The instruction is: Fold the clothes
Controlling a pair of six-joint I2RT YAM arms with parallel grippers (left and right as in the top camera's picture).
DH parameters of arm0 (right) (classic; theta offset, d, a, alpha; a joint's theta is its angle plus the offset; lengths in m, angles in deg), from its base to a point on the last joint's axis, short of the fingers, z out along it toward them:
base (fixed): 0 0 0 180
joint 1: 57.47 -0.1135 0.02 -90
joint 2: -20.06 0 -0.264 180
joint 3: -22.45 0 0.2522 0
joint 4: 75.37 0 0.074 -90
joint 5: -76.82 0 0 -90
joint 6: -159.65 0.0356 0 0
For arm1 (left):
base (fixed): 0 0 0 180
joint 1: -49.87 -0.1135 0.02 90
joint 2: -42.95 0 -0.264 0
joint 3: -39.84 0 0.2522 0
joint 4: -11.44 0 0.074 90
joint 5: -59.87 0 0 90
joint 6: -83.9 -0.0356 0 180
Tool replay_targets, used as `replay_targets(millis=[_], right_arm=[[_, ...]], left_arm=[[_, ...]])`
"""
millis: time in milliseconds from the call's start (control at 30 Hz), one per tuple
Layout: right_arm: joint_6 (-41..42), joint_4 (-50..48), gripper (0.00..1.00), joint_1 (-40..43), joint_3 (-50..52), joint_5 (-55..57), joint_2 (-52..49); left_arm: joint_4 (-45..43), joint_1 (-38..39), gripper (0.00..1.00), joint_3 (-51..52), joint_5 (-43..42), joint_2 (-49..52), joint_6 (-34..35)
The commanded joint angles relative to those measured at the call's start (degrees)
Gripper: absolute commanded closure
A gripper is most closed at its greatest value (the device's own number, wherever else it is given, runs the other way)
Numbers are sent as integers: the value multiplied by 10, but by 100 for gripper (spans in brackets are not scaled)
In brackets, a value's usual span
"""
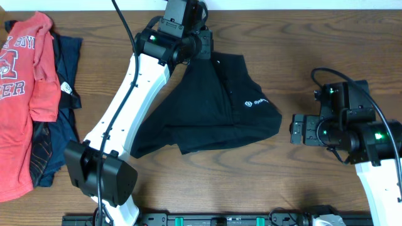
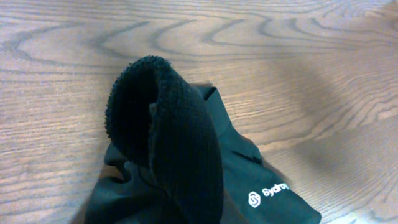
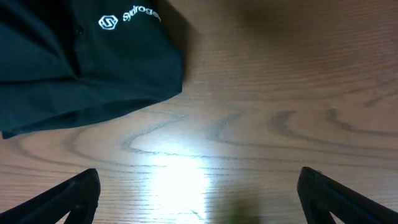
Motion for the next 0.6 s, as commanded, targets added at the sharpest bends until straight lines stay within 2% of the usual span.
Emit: replay_targets(millis=[0,267,567], right_arm=[[-9,-5,1,-8,-11,6,-13],[-9,-9,1,-8,-11,6,-29],[-9,-1,1,-8,-11,6,-29]], left_arm=[[-3,2,94,-14,4,-27,-11],[-8,47,94,-60,-10,-46,-31],[-40,97,94,-65,-10,-27,-14]])
